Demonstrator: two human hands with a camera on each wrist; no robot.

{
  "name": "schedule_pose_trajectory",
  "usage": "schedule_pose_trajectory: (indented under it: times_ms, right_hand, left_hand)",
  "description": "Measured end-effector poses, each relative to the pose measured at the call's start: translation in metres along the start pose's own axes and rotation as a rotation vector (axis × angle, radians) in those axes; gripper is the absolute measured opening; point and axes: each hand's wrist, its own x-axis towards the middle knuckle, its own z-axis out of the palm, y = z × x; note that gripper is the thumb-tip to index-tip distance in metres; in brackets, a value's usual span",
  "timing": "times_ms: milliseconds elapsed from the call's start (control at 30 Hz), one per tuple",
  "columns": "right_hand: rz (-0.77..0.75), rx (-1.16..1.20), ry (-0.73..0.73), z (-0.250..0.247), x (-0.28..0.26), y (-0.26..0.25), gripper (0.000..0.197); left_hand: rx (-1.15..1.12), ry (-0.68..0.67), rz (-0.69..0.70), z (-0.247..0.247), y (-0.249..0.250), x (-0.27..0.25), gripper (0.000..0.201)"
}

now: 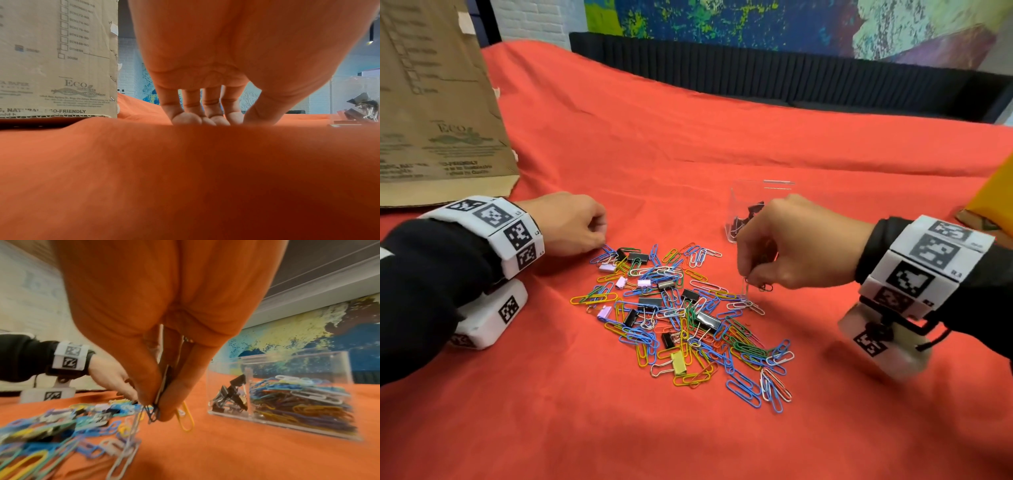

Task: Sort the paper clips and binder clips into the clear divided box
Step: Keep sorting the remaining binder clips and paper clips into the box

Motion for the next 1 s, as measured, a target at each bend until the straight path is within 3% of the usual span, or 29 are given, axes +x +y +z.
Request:
schedule_pose_trajectory:
  times_ms: [367,667,867,933,1000]
  right_hand:
    - [0.253,-0.031,0.455,-0.065,0.008,0.065,0.014]
    - [0.310,-0.097,0.399,-0.040,0.016,0.096,0.020]
    - [0.222,0.021,0.546,-0.041,0.006,0.085,0.015]
    - [0.165,0.044,0.469,-0.036,0.009,0.061,0.013]
    - [0.093,0.029,0.284,-0.024,0.016,0.034,0.008]
  left_hand:
    - [0.005,-0.003,-0.001,0.000,0.000,0.000,0.014]
    - [-0.005,-0.004,0.005,0.004,-0.004,0.001,0.014]
    - [-0.021,0.002,-0.006,0.002,-0.002,0.000,0.015]
    - [-0.030,-0.005,-0.015,0.002,-0.002,-0.001,0.014]
    - [-0.036,-0.015,-0.019,0.001,0.000,0.000,0.014]
